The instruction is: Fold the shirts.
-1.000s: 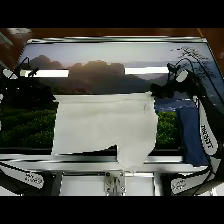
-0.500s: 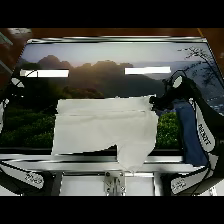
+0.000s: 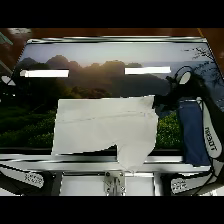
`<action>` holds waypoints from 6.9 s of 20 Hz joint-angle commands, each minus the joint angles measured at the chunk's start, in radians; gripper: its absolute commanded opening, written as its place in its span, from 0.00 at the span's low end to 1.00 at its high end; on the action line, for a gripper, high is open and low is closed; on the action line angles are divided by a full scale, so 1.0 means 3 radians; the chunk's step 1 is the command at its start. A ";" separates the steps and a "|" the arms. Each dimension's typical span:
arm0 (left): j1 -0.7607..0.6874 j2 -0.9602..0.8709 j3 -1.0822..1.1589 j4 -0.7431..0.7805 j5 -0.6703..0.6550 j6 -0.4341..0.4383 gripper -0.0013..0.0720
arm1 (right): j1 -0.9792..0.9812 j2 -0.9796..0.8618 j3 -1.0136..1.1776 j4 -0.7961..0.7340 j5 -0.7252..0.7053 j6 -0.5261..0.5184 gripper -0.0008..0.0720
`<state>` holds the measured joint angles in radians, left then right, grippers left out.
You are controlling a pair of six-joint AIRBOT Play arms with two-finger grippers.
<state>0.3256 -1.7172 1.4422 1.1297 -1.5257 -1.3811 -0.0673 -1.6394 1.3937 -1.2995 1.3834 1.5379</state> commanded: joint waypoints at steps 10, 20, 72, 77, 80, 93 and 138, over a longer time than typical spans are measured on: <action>0.1139 0.1175 -0.2579 -0.0010 0.0125 0.0645 0.77 | -0.1185 0.1077 -0.1308 -0.0112 0.0413 -0.0384 0.87; 0.1082 0.1161 -0.3081 -0.0099 0.0670 0.0704 0.77 | -0.1183 0.1077 -0.1399 0.0210 0.0108 -0.0394 0.87; 0.0519 0.1361 -0.1551 -0.0979 0.0904 0.0851 0.07 | -0.0563 0.1333 -0.1569 0.2017 -0.0868 -0.0547 0.10; 0.0132 0.0507 -0.0532 -0.0977 0.1047 0.0453 0.07 | -0.0310 0.0454 -0.0740 0.2029 -0.1249 -0.0552 0.10; 0.0083 0.0045 -0.0081 -0.0974 0.1035 0.0219 0.07 | -0.0290 0.0053 -0.0470 0.2028 -0.1350 -0.0539 0.10; 0.0132 -0.0479 0.0409 -0.0975 0.0465 0.0132 0.49 | -0.0484 0.0076 -0.0418 0.1306 -0.1147 -0.0778 0.79; -0.3388 -0.1227 0.0548 -0.3157 0.1775 0.0585 0.07 | -0.0614 0.1799 -0.0398 0.1333 0.0547 0.0151 0.10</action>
<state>-0.6559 -2.0487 1.6058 0.3550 -1.0096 -1.2804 -0.2558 -1.1198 1.2736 -0.8986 1.5406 1.5608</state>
